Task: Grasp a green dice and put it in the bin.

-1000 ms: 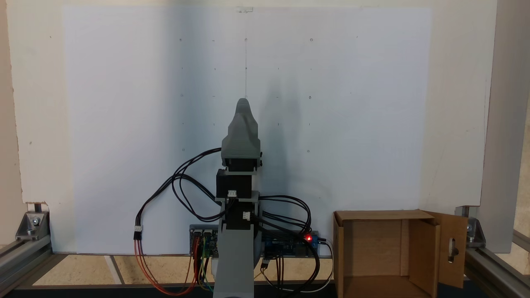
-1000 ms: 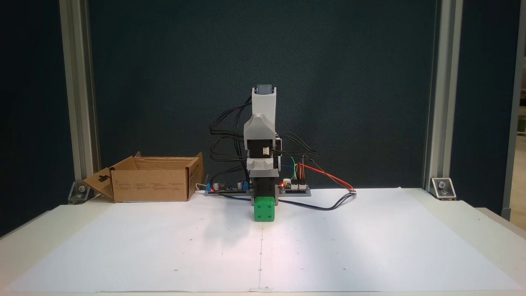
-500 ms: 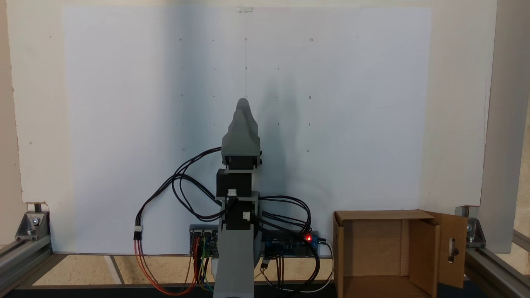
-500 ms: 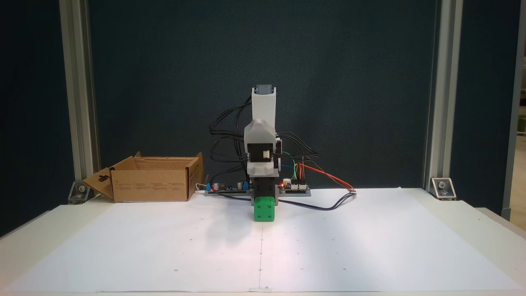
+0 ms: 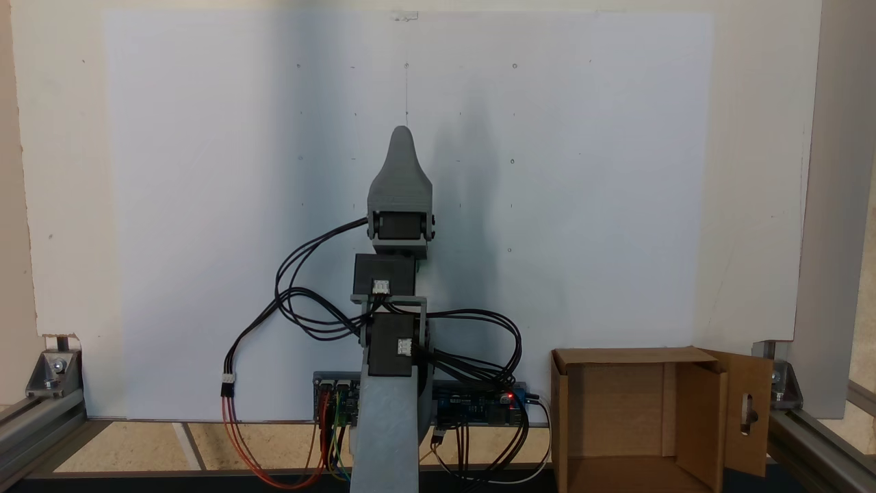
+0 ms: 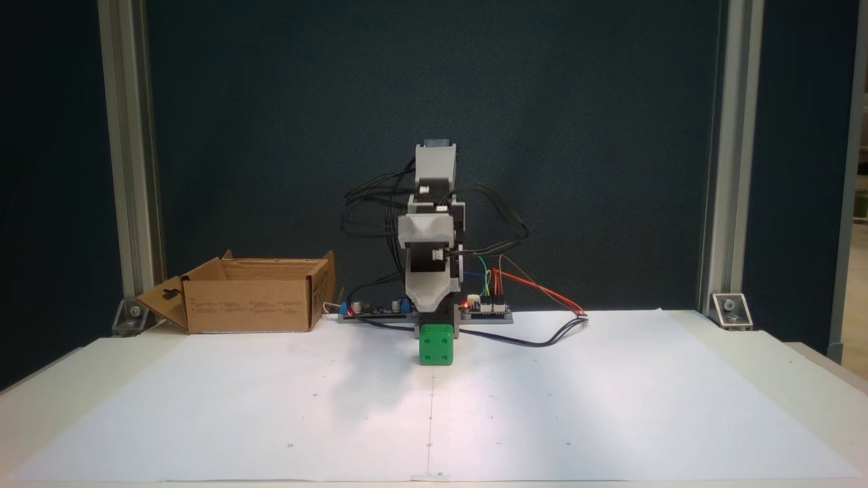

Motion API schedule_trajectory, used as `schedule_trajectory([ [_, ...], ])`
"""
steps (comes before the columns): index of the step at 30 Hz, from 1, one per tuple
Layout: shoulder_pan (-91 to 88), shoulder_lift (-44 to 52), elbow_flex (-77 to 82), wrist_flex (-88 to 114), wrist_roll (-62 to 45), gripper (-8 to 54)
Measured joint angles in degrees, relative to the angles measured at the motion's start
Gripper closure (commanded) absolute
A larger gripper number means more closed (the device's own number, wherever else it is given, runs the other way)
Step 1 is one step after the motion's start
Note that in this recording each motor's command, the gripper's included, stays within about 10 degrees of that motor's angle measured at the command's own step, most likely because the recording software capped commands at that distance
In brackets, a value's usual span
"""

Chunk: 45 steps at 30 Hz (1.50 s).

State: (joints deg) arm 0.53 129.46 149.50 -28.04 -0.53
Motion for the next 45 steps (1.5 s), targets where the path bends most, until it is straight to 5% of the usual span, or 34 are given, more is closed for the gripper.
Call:
schedule_trajectory([
  [25, -1.49, -3.87, -43.68, 89.56, 4.39, 2.3],
  [45, -5.01, -4.92, -36.12, 94.75, 5.45, 0.8],
])
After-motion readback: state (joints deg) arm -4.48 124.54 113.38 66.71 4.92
